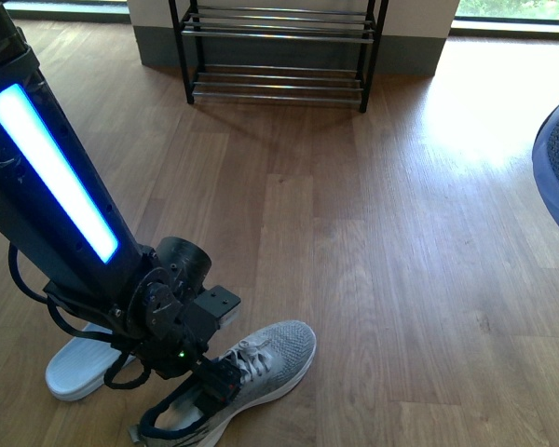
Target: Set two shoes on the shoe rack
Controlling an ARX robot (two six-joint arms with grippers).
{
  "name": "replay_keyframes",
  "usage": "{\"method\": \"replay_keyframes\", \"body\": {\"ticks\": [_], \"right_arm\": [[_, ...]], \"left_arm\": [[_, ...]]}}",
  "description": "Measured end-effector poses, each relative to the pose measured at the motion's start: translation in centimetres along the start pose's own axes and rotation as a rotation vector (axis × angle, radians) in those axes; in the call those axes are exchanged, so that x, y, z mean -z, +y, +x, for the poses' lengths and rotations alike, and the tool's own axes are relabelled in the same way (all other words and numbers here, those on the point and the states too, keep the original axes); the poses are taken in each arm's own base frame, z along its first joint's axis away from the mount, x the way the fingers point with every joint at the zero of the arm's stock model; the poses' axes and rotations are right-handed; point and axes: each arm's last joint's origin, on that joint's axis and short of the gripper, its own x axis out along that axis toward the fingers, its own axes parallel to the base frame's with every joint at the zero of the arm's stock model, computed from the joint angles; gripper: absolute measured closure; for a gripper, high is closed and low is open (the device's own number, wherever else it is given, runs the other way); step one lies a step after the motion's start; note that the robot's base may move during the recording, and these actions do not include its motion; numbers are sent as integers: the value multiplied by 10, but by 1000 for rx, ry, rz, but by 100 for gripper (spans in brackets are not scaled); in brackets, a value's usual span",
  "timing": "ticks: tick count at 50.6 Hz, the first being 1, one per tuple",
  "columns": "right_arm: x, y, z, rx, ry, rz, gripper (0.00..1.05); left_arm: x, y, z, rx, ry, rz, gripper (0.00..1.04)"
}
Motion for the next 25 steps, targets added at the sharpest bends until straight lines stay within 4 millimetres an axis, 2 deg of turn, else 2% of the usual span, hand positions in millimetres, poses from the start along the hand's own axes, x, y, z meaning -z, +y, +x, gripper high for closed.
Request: {"method": "replay_keyframes", "body": {"ticks": [14, 25], "right_arm": [[0, 0, 0, 0, 0, 0, 103], [0, 0, 0, 0, 0, 0, 103]], "left_arm": [[3, 2, -3, -24, -15, -7, 56], [6, 9, -16, -62, -34, -69, 99]]}}
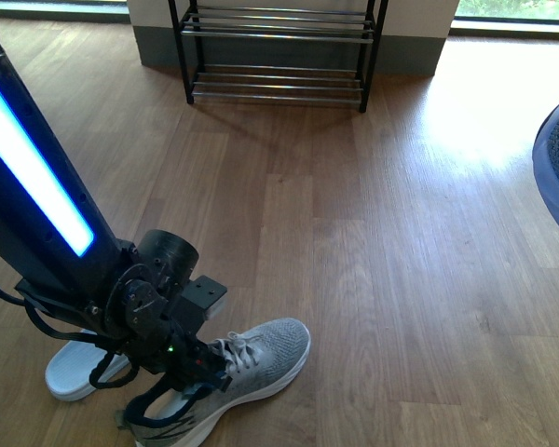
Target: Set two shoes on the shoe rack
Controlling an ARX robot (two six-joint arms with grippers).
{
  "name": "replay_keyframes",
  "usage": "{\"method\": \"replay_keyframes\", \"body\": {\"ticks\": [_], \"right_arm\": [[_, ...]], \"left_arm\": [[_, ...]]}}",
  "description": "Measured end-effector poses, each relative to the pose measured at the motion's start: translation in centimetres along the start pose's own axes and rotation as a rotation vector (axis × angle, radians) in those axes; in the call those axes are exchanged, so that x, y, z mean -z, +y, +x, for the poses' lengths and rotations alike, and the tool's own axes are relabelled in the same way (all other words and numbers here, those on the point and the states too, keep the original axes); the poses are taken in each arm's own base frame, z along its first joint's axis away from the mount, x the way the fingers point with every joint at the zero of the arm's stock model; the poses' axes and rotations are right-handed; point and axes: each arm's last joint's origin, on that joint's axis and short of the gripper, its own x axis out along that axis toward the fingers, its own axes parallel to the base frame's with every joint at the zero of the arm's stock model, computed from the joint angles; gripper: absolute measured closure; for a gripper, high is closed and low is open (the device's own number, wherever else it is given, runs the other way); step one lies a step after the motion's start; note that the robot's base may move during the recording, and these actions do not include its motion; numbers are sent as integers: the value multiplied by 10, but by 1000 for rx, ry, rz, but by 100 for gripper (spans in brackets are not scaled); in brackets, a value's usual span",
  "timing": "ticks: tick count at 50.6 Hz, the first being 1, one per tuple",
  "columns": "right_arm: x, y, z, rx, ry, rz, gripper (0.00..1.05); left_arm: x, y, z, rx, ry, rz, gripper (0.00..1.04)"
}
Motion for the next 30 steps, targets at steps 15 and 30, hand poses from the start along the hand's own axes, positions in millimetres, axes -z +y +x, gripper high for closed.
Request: {"method": "replay_keyframes", "body": {"ticks": [15, 30], "right_arm": [[0, 0, 0, 0, 0, 0, 103], [0, 0, 0, 0, 0, 0, 103]], "left_arm": [[9, 30, -13, -90, -13, -152, 103], [-10, 38, -97, -84, -172, -260, 103]]}}
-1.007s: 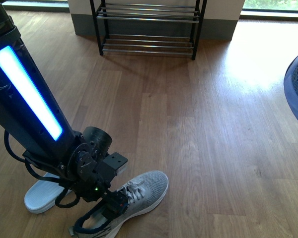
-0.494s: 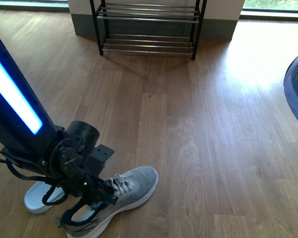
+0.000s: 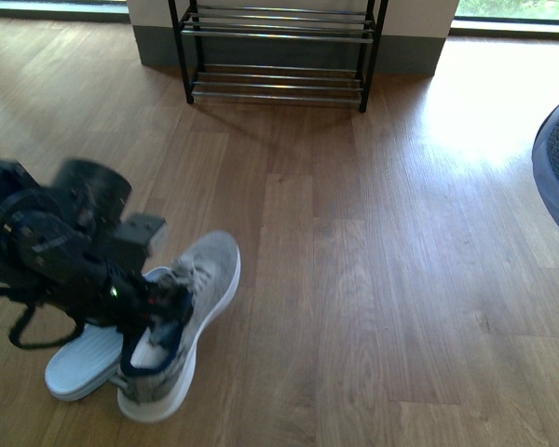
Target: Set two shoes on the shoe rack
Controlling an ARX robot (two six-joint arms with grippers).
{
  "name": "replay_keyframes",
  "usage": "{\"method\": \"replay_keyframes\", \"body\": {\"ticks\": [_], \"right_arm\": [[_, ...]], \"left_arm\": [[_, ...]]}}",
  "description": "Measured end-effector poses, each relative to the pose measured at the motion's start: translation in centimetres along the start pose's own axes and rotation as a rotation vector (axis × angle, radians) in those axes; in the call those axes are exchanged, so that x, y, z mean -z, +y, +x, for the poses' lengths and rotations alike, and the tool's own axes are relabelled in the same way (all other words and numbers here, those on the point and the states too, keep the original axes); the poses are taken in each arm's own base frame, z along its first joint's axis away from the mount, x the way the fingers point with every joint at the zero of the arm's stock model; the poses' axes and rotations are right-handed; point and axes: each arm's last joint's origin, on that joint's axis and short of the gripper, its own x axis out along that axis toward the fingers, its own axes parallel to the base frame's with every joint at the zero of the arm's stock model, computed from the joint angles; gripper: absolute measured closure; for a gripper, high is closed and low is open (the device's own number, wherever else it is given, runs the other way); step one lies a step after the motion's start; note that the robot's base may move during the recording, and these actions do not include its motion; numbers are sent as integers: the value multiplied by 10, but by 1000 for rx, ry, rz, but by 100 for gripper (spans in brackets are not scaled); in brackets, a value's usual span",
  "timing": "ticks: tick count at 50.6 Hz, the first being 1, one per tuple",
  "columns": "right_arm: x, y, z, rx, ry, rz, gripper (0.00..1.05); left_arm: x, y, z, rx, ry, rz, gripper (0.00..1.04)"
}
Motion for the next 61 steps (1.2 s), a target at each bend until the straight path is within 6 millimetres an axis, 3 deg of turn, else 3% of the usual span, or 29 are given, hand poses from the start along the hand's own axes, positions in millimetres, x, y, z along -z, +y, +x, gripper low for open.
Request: {"method": "replay_keyframes", "body": {"ticks": [6, 13, 23, 28, 33, 45, 61], "right_arm": [[0, 0, 0, 0, 0, 0, 103], [0, 0, 0, 0, 0, 0, 103], [0, 0, 0, 0, 0, 0, 103], [0, 0, 0, 0, 0, 0, 103], [0, 0, 0, 0, 0, 0, 103], [0, 0, 0, 0, 0, 0, 103], [0, 0, 0, 0, 0, 0, 103]], "left_arm": [[-19, 12, -67, -60, -162, -61, 103], [-10, 26, -120, -153, -262, -117, 103], [30, 39, -187, -370, -361, -175, 103], [57, 37, -230, -474, -430, -192, 103], [82, 33, -261, -533, -491, -216, 103], [143, 21, -303, -751, -721, -274, 103], [146, 20, -308, -742, -770, -286, 103]]}}
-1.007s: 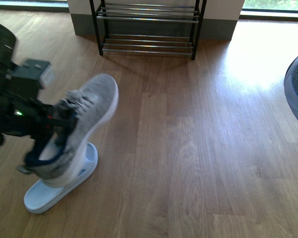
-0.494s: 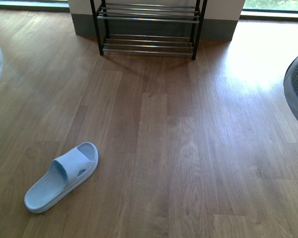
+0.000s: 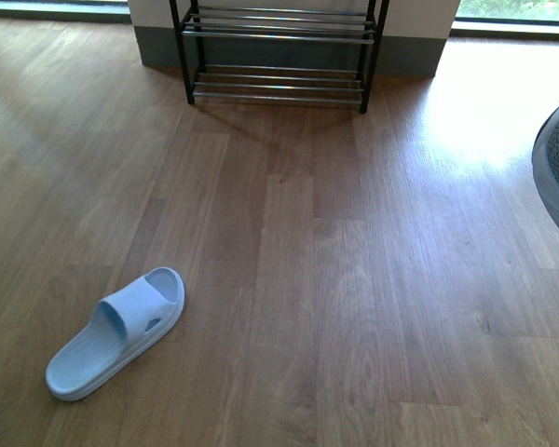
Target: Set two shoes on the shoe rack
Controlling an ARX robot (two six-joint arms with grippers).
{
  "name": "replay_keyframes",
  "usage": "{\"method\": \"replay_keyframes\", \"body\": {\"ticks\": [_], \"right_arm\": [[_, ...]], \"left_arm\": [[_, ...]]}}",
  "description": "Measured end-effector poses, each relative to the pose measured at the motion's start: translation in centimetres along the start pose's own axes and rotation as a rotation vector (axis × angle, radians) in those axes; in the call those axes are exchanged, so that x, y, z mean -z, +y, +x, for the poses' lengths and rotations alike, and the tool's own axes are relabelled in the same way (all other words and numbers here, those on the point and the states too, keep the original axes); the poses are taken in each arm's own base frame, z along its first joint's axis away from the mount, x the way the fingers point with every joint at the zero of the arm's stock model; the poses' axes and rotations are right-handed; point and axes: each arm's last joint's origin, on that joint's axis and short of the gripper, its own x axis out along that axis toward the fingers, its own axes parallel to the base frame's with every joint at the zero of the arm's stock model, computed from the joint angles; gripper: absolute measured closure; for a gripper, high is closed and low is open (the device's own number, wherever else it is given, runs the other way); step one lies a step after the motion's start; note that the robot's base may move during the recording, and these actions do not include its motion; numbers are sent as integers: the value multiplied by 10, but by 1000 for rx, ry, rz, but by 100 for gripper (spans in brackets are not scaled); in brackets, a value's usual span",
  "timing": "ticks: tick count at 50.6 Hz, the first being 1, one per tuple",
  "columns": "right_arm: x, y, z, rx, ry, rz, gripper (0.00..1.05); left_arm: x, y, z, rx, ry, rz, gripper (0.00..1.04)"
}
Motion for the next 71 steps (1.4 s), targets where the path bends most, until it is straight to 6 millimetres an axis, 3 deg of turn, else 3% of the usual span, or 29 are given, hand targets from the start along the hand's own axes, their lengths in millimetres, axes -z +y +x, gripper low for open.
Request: {"method": "replay_keyframes", "body": {"ticks": [71], "right_arm": [[0, 0, 0, -9, -3, 0, 103]], "left_arm": [[0, 0, 0, -8, 1, -3, 103]]}}
